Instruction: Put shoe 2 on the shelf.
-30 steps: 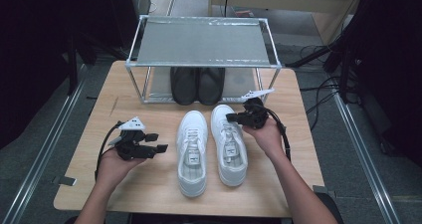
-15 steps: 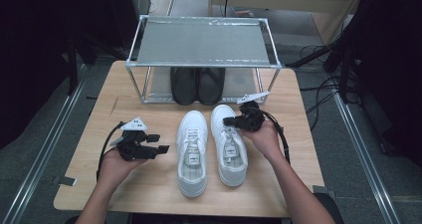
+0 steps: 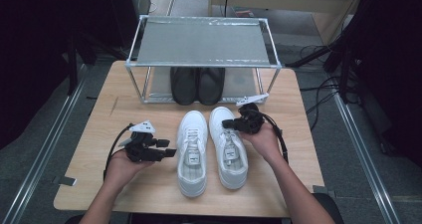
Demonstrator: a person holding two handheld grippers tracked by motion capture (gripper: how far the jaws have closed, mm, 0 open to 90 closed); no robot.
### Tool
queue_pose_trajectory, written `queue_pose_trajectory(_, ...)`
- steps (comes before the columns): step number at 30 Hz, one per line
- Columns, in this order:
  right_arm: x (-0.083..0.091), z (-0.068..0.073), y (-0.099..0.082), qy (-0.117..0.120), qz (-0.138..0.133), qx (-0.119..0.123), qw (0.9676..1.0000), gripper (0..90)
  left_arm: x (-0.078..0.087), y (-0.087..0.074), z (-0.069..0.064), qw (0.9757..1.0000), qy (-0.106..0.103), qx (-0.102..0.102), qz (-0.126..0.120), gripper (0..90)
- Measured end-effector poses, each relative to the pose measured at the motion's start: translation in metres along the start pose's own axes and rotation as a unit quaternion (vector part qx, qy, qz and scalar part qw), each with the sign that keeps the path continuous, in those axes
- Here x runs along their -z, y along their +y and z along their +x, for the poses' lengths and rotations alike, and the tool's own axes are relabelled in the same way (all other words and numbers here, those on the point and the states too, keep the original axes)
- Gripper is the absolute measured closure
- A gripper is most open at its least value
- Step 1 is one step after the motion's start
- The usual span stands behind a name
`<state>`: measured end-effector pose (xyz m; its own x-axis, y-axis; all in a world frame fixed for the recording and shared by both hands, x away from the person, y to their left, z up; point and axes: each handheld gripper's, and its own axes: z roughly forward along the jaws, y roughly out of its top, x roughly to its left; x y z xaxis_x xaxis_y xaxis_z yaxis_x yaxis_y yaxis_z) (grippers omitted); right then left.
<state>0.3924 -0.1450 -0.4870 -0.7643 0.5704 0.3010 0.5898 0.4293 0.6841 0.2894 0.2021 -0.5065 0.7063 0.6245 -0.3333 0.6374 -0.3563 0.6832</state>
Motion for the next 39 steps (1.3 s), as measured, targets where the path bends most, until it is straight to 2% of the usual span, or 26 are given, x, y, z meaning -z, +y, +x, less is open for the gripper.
queue_pose_trajectory(3,0.004,0.000,0.001,-0.002,-0.011,0.000,0.9999,90.0,-0.001,-0.001,0.000,0.9999,-0.006,0.008,0.007,61.5)
queue_pose_trajectory(5,0.010,0.000,0.001,-0.011,-0.023,0.003,0.9997,90.0,-0.004,-0.001,0.002,0.9991,-0.017,0.033,0.020,68.6)
queue_pose_trajectory(7,0.019,0.002,-0.003,-0.032,-0.031,0.012,0.9989,90.0,-0.009,-0.001,0.003,0.9974,-0.030,0.055,0.035,72.6)
queue_pose_trajectory(8,0.024,0.001,-0.006,-0.033,-0.032,0.010,0.9989,90.0,-0.011,-0.002,0.001,0.9971,-0.034,0.054,0.041,73.8)
queue_pose_trajectory(11,0.032,-0.001,-0.016,-0.031,-0.025,0.001,0.9992,90.0,-0.015,-0.001,-0.004,0.9977,-0.025,0.041,0.047,78.5)
queue_pose_trajectory(14,0.035,-0.002,-0.018,-0.033,-0.022,0.004,0.9992,90.0,-0.015,-0.001,-0.003,0.9971,-0.035,0.049,0.046,81.7)
queue_pose_trajectory(17,0.039,0.000,-0.018,-0.059,-0.018,0.017,0.9980,90.0,-0.016,-0.001,-0.005,0.9972,-0.033,0.049,0.045,84.4)
queue_pose_trajectory(19,0.042,-0.002,-0.019,-0.053,-0.017,0.010,0.9984,90.0,-0.016,-0.001,-0.005,0.9973,-0.032,0.049,0.045,85.0)
queue_pose_trajectory(22,0.039,-0.005,-0.022,-0.044,0.001,0.003,0.9990,90.0,-0.016,-0.001,-0.006,0.9973,-0.034,0.047,0.045,85.0)
queue_pose_trajectory(24,0.036,-0.005,-0.022,-0.037,0.010,0.001,0.9993,90.0,-0.016,-0.001,-0.007,0.9977,-0.028,0.043,0.044,85.0)
queue_pose_trajectory(28,0.033,-0.006,-0.021,-0.038,0.008,0.007,0.9992,90.0,-0.019,0.000,-0.009,0.9977,-0.032,0.040,0.044,85.3)
queue_pose_trajectory(31,0.032,-0.007,-0.021,-0.034,0.006,0.007,0.9994,90.0,-0.024,0.004,-0.016,0.9984,-0.021,0.027,0.044,84.9)
queue_pose_trajectory(35,0.031,-0.008,-0.020,-0.033,0.006,0.006,0.9994,90.0,-0.031,0.006,-0.023,0.9984,-0.028,0.017,0.046,85.0)
queue_pose_trajectory(39,0.031,-0.007,-0.020,-0.039,0.006,0.009,0.9992,90.0,-0.034,0.006,-0.030,0.9988,-0.018,0.004,0.045,86.0)
